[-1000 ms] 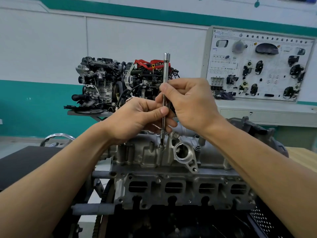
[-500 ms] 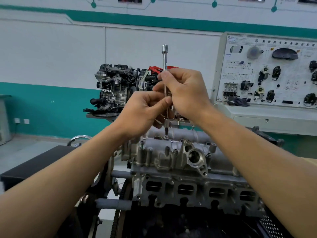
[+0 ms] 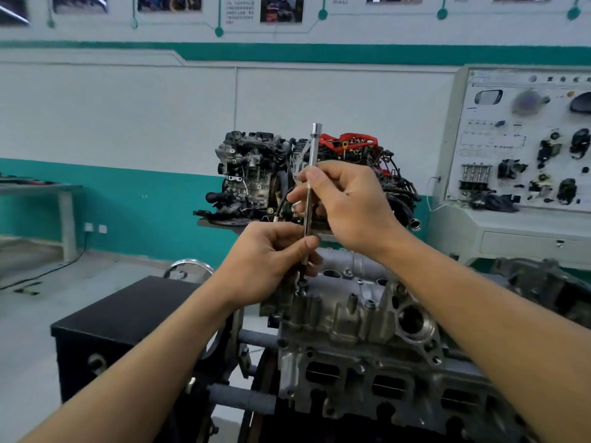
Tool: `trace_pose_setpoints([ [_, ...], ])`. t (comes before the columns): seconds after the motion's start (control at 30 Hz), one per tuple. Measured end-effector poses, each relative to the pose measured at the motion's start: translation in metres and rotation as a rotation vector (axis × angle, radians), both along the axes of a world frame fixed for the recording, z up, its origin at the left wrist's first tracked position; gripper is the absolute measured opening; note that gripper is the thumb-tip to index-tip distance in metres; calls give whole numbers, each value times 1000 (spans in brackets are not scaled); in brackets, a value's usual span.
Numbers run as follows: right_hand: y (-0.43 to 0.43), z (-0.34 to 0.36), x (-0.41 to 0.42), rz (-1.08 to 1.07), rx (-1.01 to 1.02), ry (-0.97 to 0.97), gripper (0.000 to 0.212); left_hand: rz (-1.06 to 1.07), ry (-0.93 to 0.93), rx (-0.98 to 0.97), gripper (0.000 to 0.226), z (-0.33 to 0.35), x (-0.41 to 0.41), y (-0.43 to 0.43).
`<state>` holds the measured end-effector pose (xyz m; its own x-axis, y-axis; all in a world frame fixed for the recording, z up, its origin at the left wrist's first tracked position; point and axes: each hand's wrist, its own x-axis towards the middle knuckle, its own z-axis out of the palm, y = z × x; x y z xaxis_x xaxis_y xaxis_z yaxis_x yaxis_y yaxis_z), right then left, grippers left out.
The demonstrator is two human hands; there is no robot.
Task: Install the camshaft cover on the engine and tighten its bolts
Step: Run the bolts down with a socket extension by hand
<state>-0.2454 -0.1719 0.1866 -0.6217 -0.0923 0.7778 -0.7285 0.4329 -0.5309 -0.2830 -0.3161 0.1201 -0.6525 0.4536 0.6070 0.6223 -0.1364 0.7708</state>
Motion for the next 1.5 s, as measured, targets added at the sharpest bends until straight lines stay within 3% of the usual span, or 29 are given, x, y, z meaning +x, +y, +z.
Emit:
trace_pose_setpoints([
  [0.23, 2, -6, -4, 134, -59, 0, 24, 58, 62, -40, 28, -6, 3, 0],
  [0.43, -2, 0, -5, 189, -87, 53, 24, 49, -35, 108, 35, -8, 6, 2],
  [0.6, -1, -3, -8, 246, -128, 10, 25, 43, -62, 171, 35, -11, 7, 5],
  [0.83, 6, -10, -5, 297, -196, -41, 25, 53, -11, 141, 25, -11, 7, 5],
  [1.07, 9, -9, -1, 412, -206, -146, 28, 71, -12, 118, 29, -9, 11, 5],
  [1.27, -1, -1, -3, 294, -141, -100, 11, 62, -39, 185, 32, -12, 8, 5],
  [1.37, -6, -1, -8, 251, -181, -81, 18, 80, -47, 213, 35, -14, 5, 6],
  [1.5, 1, -7, -9, 319, -173, -200, 15, 46, -27, 170, 30, -13, 4, 2],
])
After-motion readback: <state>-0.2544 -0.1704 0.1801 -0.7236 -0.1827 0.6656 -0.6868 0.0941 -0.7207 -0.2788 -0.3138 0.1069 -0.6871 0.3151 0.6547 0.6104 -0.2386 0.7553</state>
